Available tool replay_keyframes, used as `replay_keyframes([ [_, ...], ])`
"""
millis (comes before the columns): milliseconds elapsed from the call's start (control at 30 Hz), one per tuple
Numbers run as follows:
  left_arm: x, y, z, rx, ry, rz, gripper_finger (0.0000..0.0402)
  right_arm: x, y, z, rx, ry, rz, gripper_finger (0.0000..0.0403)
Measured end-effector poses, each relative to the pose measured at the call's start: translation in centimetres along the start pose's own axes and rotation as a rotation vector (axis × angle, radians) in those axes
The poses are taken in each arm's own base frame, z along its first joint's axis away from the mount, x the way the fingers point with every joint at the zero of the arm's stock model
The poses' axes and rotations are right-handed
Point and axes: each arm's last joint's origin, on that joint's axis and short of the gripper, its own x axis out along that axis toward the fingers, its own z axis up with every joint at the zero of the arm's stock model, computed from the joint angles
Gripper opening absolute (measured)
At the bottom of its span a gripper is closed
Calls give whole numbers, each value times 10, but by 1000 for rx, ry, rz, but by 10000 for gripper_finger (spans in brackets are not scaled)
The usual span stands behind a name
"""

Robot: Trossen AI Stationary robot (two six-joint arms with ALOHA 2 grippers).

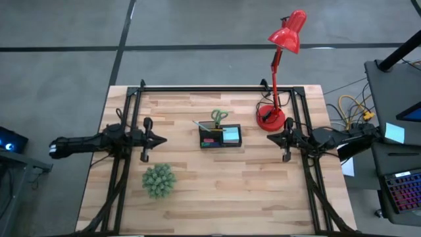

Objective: Pick and place office supplies into organizer
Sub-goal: Return to Home Position

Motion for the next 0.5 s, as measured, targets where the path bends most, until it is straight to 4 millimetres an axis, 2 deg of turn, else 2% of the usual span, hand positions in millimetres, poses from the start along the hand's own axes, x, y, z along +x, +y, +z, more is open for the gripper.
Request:
replay_keyframes([
  [500, 0, 0, -1, 31, 8, -3, 0, 0, 0, 0, -20, 2, 4, 8],
])
